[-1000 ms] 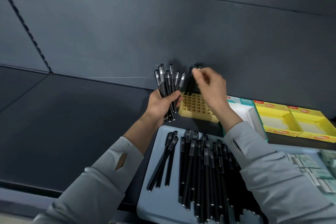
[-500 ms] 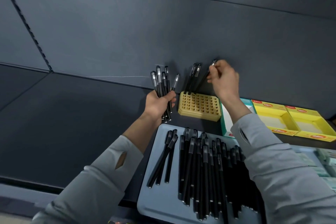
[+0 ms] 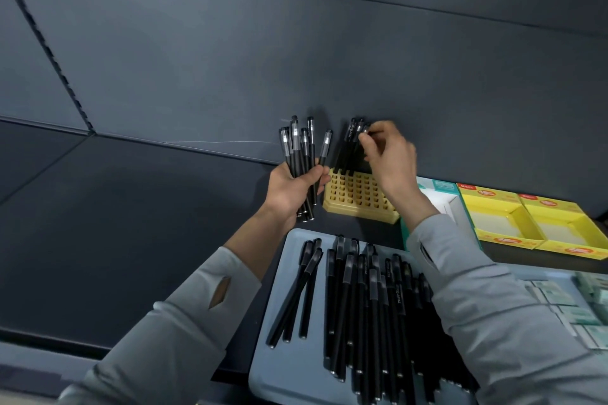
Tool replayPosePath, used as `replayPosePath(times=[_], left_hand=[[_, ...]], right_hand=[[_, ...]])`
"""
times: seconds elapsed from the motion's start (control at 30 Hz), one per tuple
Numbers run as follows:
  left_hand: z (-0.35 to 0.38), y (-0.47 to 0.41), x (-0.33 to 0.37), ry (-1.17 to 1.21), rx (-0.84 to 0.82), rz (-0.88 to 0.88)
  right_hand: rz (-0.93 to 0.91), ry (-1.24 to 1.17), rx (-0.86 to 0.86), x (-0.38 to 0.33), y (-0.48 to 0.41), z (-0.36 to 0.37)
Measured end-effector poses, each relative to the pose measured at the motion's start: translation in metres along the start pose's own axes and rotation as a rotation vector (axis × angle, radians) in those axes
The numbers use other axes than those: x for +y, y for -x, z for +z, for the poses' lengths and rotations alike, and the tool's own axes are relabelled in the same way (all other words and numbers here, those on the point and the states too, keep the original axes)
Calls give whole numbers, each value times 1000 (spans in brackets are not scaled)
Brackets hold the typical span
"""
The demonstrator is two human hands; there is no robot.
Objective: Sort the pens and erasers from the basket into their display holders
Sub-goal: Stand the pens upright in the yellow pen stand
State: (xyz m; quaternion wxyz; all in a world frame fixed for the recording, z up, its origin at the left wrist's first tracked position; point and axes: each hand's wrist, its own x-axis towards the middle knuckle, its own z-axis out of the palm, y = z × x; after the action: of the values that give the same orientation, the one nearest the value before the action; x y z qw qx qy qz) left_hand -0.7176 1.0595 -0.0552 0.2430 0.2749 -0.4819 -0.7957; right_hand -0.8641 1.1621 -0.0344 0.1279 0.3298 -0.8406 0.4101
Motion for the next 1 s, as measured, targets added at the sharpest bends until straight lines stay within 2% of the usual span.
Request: replayPosePath(times=[0.1,0.23,0.37,0.43,0.5,0.6,0.67,0.83,1.0], left_hand=[[4,1,1,10,-29,13],[13,2,-1,-7,-61,16],[19,4,-3,-85,-65,52],[18,5,-3,-94,-36,52],[15,4,-2,-43,-16,18],[10,4,-1,-38,12,-9],[10,4,-1,-61,19,2],[10,6,-2,-105,-41,14],[6,6,-1,-136,-78,59]], right_hand=[[-41,-18,106,-10,8,-7],[-42,-194,-228,-27,17,-14],[51,-358,-313,-24,16,-13],[144,-435,-296,-20,14,-18],[212,-474,-201,-15,10,-26],[208,-352,4,-4,2,-36],[176,-254,73,2,-1,-38],[68,-142,81,6,3,-27],[55,-132,49,6,0,-19]])
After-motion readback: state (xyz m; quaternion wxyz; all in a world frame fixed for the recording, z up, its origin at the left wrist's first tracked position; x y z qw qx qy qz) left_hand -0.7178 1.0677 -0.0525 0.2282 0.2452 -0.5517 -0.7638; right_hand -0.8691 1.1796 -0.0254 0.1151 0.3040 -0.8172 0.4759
